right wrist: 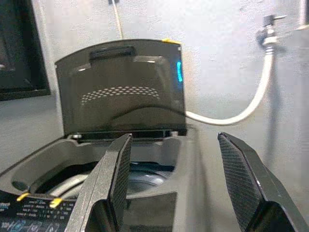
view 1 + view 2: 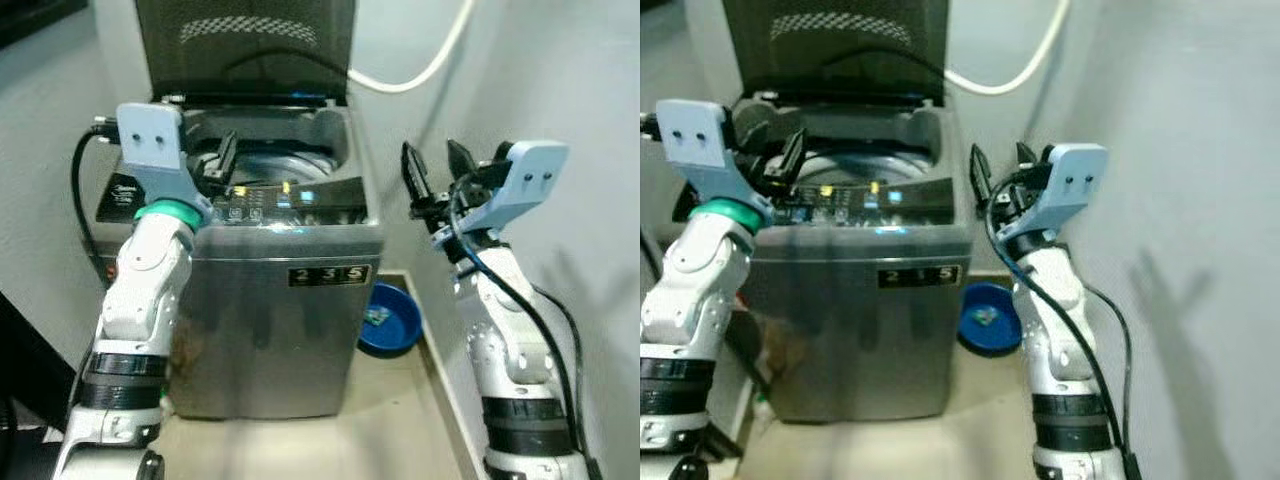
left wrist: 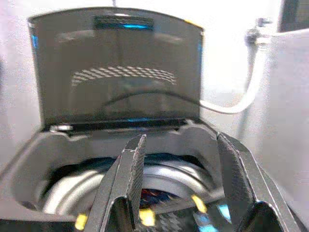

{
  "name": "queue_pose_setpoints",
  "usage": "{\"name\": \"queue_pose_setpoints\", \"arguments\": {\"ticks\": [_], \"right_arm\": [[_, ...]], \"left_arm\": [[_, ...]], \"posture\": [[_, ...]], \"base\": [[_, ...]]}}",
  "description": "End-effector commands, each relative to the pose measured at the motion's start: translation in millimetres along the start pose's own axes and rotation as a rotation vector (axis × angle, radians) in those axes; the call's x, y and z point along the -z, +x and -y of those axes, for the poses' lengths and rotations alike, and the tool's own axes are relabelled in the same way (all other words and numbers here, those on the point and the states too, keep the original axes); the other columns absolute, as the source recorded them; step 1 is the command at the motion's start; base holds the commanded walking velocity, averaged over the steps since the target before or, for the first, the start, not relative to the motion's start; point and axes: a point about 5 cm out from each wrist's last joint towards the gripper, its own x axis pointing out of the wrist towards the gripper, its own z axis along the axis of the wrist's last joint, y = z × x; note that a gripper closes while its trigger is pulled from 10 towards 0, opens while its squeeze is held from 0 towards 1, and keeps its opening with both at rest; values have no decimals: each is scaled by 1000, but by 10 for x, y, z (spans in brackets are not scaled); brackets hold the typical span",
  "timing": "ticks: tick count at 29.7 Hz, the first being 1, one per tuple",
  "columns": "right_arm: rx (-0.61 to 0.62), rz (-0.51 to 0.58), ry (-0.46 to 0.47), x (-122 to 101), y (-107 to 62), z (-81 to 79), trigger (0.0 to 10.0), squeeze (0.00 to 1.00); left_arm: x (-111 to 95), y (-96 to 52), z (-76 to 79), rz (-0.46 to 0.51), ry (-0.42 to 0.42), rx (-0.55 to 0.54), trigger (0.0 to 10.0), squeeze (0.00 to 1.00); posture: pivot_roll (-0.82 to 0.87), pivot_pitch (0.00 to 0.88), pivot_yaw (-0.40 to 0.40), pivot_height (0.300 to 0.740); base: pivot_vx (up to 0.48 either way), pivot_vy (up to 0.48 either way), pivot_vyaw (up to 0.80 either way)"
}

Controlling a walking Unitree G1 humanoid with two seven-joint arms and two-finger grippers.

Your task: Clothes washing

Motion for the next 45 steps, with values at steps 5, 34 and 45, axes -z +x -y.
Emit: {"name": "queue_pose_setpoints", "arguments": {"ticks": [5, 34, 45], "right_arm": [[-23, -12, 0, 27, -12, -46, 10000, 0], [-192, -38, -23, 94, -101, -195, 10000, 0], [-205, -38, 18, 105, -115, -210, 10000, 0]], "left_arm": [[37, -14, -44, -16, 21, -13, 10000, 0], [226, -126, 206, -90, 19, 76, 10000, 0], [305, -177, 261, -119, 27, 97, 10000, 0]], "posture": [[-11, 0, 37, 740], [-8, 0, 42, 740], [-2, 0, 46, 740]], "base": [[0, 0, 0], [0, 0, 653], [0, 0, 760]]}}
